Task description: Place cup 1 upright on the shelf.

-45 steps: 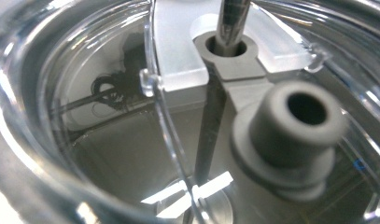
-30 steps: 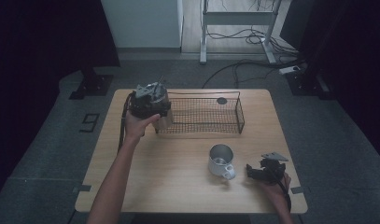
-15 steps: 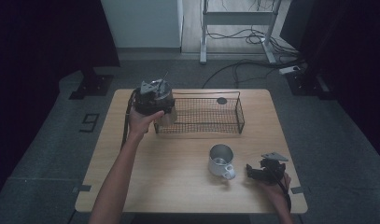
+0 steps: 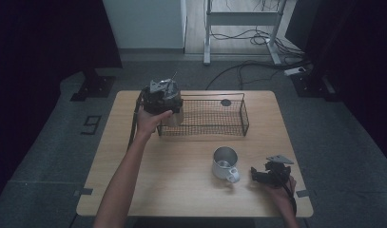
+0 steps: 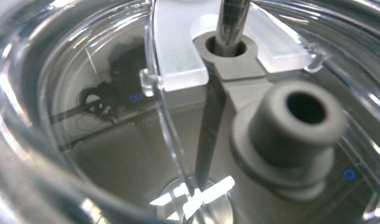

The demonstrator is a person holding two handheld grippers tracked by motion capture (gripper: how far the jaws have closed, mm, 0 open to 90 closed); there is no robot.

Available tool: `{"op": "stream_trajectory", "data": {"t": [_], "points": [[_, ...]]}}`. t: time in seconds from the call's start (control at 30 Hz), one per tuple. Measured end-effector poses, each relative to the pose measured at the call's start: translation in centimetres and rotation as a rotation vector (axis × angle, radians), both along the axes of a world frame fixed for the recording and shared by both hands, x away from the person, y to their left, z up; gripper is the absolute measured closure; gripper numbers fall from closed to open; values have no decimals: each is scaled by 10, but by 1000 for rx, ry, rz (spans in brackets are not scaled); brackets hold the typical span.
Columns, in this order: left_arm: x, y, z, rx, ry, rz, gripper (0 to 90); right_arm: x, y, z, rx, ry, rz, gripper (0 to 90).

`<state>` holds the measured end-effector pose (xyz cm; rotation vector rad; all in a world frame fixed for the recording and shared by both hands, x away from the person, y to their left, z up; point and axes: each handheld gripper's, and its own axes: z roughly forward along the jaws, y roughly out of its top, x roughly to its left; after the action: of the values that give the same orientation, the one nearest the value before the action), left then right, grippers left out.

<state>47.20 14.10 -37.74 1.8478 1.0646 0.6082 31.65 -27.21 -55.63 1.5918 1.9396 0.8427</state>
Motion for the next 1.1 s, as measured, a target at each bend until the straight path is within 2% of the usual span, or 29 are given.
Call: {"op": "stream_trajectory", "data": {"t": [0.23,0.4,0.8,0.97,1.1], "points": [[8,-4,-4,-10,14,4,41,0,0,0,-1,0,0,38],[16,-12,-2,7,17,1,41,0,0,0,-1,0,0,38],[24,-26,-2,9,20,-10,41,0,0,0,0,0,0,38],[27,-31,-5,17,10,-13,41,0,0,0,-1,0,0,40],[34,-34,-9,23,21,-4,41,0,0,0,0,-1,-1,42]]}}
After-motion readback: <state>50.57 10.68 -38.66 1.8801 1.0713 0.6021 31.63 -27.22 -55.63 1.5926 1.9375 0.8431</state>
